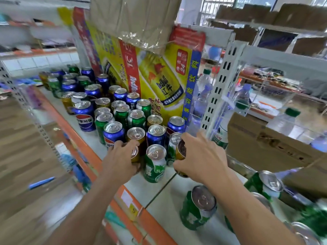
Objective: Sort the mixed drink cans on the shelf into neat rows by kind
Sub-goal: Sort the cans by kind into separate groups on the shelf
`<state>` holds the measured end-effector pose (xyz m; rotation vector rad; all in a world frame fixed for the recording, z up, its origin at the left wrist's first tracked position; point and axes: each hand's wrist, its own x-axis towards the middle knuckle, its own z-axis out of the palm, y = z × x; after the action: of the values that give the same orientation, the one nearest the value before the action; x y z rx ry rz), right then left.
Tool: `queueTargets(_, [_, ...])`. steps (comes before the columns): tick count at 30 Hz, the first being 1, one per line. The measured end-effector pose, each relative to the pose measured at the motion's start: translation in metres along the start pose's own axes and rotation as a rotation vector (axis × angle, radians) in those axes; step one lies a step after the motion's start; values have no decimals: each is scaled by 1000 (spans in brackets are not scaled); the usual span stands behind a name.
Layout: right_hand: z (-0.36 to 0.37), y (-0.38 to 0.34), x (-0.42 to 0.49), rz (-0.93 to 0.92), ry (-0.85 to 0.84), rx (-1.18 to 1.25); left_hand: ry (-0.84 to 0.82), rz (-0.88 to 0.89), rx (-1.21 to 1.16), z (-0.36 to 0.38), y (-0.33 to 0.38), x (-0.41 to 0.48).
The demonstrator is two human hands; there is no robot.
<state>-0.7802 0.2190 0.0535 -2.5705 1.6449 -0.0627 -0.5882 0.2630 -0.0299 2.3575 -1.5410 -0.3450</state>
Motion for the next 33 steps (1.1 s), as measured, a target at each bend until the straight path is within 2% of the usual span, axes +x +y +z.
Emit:
queueTargets(5, [-10,17,-14,26,93,109,267,136,-122,-40,22,-23])
queueTargets(9, [-19,40,-34,86,195,233,330,305,-222,-57,65,-47])
queueTargets(13, [-27,75,-70,160,317,353,365,493,-260,-43,119,-66])
queueTargets(17, [-34,124,-120,290,458,436,260,666,-321,-19,185,-87])
queueTargets(24, [-41,224,-229,601,687,435,40,980,-377,30,304,-151])
queueTargets(28, [-41,265,-292,729,748,411,-69,1128,-397,53,351,-194])
queueTargets(33, [-38,300,-363,856,815,383,-265,1230,-463,72,390,-239])
